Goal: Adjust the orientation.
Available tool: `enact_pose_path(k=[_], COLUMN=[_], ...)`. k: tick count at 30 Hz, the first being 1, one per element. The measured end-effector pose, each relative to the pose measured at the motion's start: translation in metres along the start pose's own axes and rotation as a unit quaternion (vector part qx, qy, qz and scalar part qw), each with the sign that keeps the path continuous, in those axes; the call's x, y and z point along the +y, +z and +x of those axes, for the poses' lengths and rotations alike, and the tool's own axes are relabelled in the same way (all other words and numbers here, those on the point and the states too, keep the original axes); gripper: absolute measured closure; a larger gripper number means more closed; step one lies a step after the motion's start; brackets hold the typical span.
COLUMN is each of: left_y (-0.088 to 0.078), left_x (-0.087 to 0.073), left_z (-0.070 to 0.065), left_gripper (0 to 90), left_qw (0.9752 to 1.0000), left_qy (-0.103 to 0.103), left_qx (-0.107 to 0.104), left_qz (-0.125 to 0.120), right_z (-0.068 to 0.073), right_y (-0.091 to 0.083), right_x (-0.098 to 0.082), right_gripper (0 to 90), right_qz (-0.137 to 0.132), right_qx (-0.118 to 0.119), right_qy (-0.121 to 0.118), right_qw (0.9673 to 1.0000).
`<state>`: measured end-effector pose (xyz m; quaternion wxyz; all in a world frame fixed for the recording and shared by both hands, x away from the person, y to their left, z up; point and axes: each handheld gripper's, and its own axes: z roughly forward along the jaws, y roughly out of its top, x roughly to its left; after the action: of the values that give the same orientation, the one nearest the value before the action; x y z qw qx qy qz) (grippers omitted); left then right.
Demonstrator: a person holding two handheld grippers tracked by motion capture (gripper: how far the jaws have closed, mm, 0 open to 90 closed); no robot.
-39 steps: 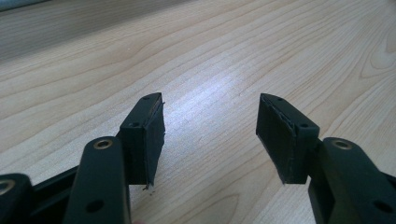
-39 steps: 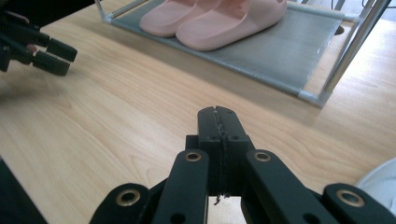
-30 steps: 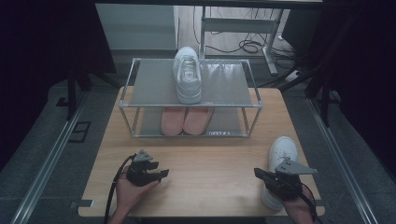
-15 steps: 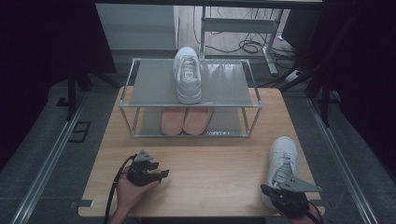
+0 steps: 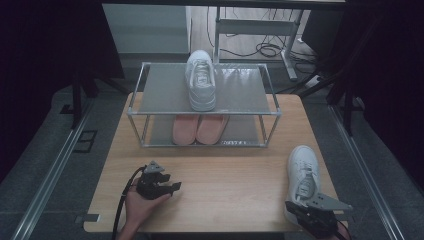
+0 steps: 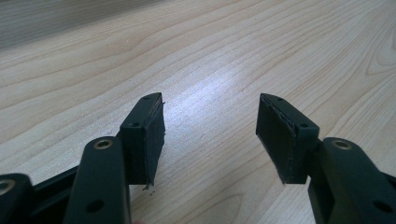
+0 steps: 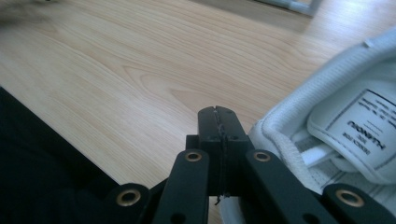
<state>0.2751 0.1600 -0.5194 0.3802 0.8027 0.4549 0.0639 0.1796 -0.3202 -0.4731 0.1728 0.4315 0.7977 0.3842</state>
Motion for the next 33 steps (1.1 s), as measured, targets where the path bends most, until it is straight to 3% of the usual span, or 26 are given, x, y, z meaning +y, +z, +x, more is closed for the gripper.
enact_pose_path(k=[4,14,15,28,33], left_y=[0.001,0.003,0.003,0.001,0.001], left_x=[0.0,0.0,0.0,0.0,0.001], left_z=[0.0,-0.002,-0.002,-0.001,-0.001], left_gripper=[42.2,42.3,42.3,42.3,42.3], left_qw=[1.0,1.0,1.0,1.0,1.0], left_qy=[0.0,0.001,0.001,-0.001,-0.001], left_qx=[0.0,0.0,0.0,0.001,0.001], left_qz=[0.003,0.005,0.005,0.001,0.001], right_z=[-0.012,-0.042,-0.044,-0.045,-0.045], right_y=[-0.006,-0.022,-0.023,-0.022,-0.026], right_x=[-0.009,-0.031,-0.033,-0.031,-0.026], right_gripper=[90.0,90.0,90.0,90.0,90.0], right_qz=[0.004,-0.005,-0.009,-0.006,-0.02], right_qx=[-0.023,-0.055,-0.05,-0.045,-0.038], right_qy=[0.013,0.057,0.06,0.053,0.053], right_qw=[0.9996,0.9969,0.9969,0.9976,0.9976])
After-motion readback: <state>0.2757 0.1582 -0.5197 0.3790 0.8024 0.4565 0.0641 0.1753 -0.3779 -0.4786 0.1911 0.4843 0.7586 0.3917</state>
